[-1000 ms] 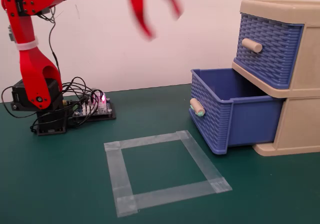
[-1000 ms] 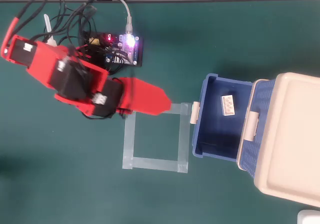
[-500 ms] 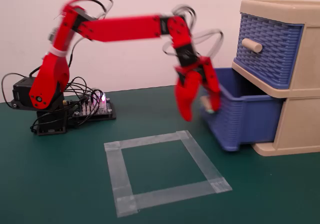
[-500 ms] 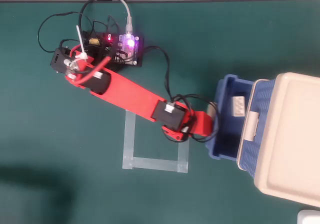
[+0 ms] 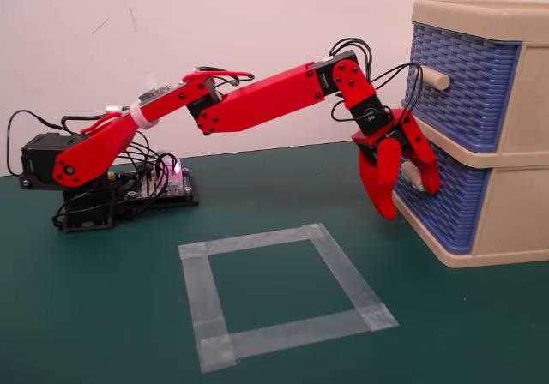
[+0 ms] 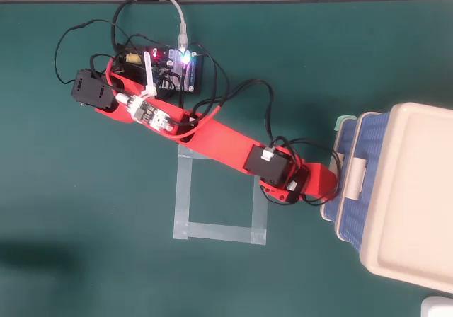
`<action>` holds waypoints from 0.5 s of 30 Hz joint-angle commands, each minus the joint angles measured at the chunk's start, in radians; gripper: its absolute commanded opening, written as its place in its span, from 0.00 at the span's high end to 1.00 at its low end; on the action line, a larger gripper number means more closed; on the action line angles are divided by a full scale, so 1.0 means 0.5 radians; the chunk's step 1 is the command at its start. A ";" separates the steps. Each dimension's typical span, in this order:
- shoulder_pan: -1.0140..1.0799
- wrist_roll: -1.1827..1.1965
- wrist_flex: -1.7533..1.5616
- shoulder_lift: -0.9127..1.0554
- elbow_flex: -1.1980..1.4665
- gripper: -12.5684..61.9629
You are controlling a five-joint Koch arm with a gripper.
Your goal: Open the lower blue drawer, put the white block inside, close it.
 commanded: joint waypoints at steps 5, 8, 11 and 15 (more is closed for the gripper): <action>0.598 0.040 1.111 1.108 -0.101 0.37; 1.065 -0.003 1.101 1.488 0.402 0.37; 1.448 -0.426 1.086 1.813 1.141 0.38; 1.997 -1.522 1.000 2.163 2.089 0.38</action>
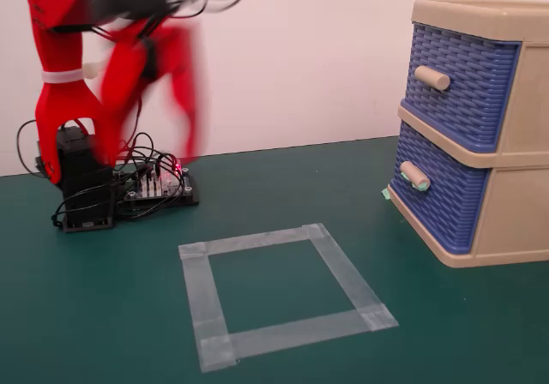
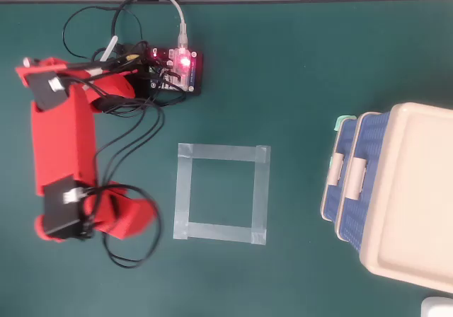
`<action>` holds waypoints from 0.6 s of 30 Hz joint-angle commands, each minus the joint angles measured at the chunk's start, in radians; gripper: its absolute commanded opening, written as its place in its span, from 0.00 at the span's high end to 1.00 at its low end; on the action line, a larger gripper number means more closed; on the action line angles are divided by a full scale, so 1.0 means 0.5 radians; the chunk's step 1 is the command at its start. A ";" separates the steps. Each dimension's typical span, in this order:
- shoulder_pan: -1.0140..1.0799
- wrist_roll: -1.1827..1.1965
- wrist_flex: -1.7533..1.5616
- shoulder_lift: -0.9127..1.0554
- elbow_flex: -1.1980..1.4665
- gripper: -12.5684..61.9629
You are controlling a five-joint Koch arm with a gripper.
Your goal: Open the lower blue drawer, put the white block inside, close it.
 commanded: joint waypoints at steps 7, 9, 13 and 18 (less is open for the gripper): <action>0.546 -1.470 -0.331 0.617 1.331 0.38; 0.534 -1.463 -0.595 0.825 1.789 0.38; 0.537 -1.457 -0.979 1.227 2.559 0.38; 0.549 -1.393 -0.684 1.430 2.859 0.37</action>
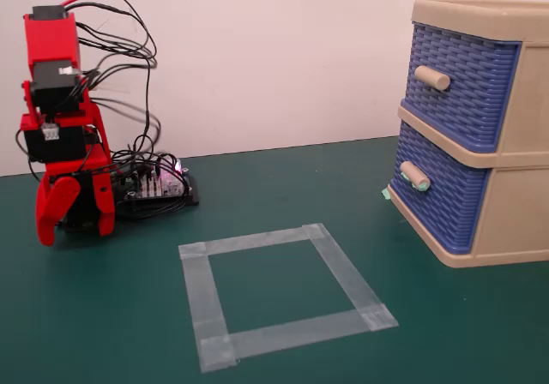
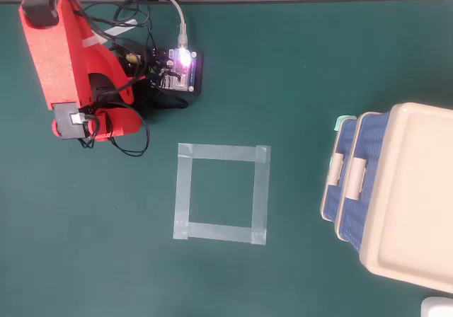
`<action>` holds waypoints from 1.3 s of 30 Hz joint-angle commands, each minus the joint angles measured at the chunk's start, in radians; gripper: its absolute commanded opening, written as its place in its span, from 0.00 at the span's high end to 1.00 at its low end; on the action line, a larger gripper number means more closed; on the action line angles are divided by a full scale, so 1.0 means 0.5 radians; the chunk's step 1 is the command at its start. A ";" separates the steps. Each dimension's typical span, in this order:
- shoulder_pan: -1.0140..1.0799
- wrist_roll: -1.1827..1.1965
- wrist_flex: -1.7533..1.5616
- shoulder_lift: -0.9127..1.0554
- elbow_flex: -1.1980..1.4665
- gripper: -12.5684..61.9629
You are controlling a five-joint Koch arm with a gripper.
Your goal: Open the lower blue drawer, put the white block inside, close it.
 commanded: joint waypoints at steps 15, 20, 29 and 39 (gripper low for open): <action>-0.021 0.064 0.380 0.083 -0.025 0.37; -0.021 0.064 0.380 0.083 -0.025 0.37; -0.006 0.058 0.377 0.083 -0.018 0.37; 0.233 0.055 0.374 0.083 -0.018 0.37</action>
